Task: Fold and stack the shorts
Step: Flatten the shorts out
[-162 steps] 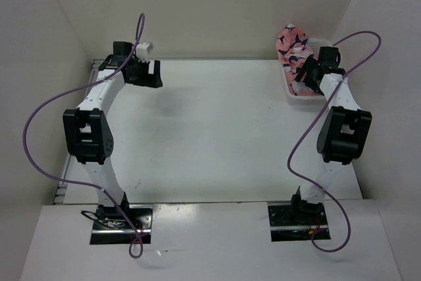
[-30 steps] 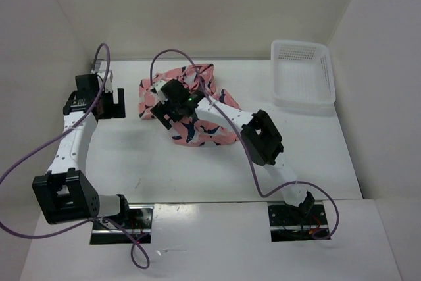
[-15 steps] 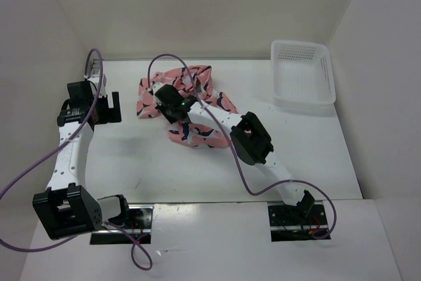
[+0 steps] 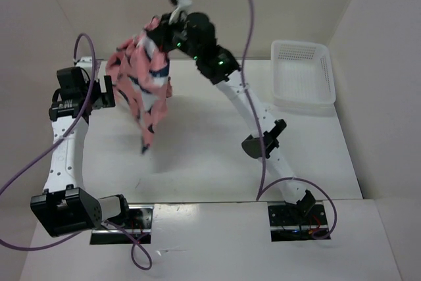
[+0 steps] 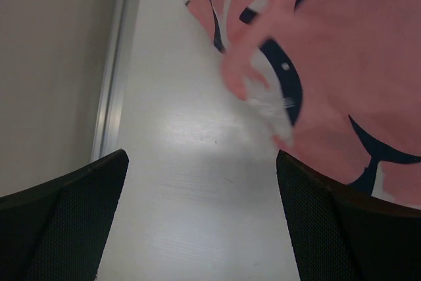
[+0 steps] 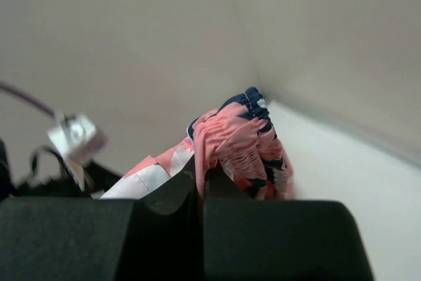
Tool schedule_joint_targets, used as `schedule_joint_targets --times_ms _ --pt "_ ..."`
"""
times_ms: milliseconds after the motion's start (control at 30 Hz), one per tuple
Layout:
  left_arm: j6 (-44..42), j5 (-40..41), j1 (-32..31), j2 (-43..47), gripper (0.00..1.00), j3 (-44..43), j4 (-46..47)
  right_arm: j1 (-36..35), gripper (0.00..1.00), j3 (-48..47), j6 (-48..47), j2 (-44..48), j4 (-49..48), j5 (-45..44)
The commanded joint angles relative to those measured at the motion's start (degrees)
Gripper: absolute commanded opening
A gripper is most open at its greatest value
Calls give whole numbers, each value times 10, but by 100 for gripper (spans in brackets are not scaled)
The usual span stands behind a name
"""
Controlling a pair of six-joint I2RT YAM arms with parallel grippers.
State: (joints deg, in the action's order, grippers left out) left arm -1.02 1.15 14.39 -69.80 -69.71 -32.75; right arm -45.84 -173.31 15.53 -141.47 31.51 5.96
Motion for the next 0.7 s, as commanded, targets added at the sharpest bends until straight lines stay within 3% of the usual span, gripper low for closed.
schedule_joint_targets --times_ms 0,133,167,233,300,367,433,533,667 --pt "10 7 3 -16 100 -55 30 41 0 -33 126 15 -16 -44" --pt "10 2 -2 -42 100 -82 36 52 0 -13 106 36 52 -80" --pt "10 -8 -8 -42 100 -82 36 58 8 49 106 60 64 -100" --pt "10 -29 -16 -54 100 -88 31 65 50 118 106 84 71 -95" --pt "10 -35 -38 -54 100 -83 25 86 86 256 99 128 62 -33" --pt "10 -35 -59 -60 100 -64 19 99 100 398 93 170 45 -2" --pt "10 -35 -72 -60 100 -50 1 109 100 525 93 198 34 19" --pt "10 -41 -103 -60 100 -18 -38 124 100 638 51 253 9 6" --pt "10 -4 -148 -54 100 31 -86 138 100 728 28 311 -7 -32"
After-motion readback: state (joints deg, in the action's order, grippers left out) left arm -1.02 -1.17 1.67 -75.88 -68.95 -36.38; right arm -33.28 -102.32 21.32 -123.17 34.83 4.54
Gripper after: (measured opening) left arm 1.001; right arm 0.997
